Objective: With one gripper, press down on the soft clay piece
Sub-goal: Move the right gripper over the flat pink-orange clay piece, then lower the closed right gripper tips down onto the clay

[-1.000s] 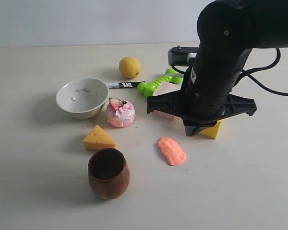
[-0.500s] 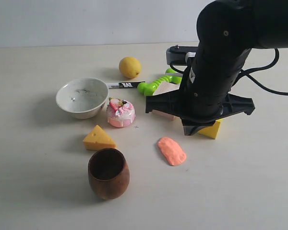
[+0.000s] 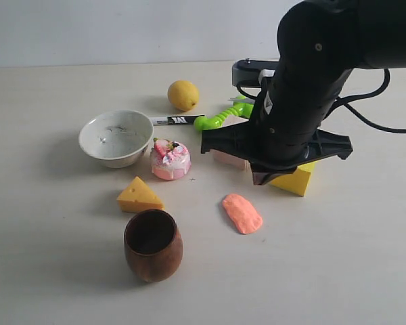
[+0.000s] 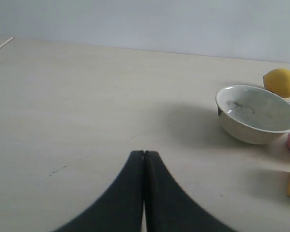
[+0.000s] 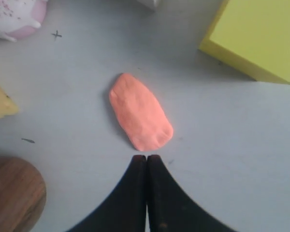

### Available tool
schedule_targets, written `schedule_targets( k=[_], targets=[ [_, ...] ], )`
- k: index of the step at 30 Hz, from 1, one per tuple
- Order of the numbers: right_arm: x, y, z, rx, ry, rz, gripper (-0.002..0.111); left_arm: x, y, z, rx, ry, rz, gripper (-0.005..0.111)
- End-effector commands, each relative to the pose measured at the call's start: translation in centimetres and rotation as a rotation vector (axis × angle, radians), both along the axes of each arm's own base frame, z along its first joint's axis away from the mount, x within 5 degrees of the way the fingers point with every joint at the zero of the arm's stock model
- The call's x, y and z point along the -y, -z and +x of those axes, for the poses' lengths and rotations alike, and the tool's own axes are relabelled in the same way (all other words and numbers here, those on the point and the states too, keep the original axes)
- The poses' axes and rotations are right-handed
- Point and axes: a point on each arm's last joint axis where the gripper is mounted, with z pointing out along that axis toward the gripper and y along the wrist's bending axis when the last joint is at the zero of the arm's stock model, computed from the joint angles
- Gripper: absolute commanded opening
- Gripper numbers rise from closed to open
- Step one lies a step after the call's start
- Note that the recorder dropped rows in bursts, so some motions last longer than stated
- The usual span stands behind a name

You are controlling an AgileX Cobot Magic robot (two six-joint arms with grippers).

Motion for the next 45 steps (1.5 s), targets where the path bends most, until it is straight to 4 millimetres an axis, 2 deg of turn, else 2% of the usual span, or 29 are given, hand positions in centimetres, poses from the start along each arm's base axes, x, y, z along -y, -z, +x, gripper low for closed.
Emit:
schedule_targets(
  k=[1,8,13,16,23,32,45],
  targets=[
    [-0.6,-0.3,0.2,0.027,0.029,0.065,0.0,0.1,-0.1,0.0,0.015,0.005,-0.014,0.0],
    [-0.7,0.2,0.2,-0.034,0.244,0.102,0.0,0.1,-0.1,0.0,0.015,0.005,-0.014,0.0],
    [-1.3,2.3,0.4,-0.113,0.299,0.093,0.0,0.1,-0.1,0.0,0.015,0.005,-0.014,0.0],
    [-0.9,3.4,1.0,-0.139,0.385,0.083,0.0,0.1,-0.1,0.0,0.015,0.005,-0.014,0.0],
    [-1.3,5.3,1.4,-0.172,0.44,0.083,0.0,0.1,-0.1,0.0,0.015,0.005,-0.014,0.0],
    [-1.7,5.4,2.0,-0.132,0.51,0.149,0.0,0.1,-0.1,0.0,0.015,0.005,-0.014,0.0],
    [-1.6,5.9,1.9,-0.161,0.56,0.127,0.0,0.1,-0.1,0.0,0.015,0.017,-0.014,0.0]
  ],
)
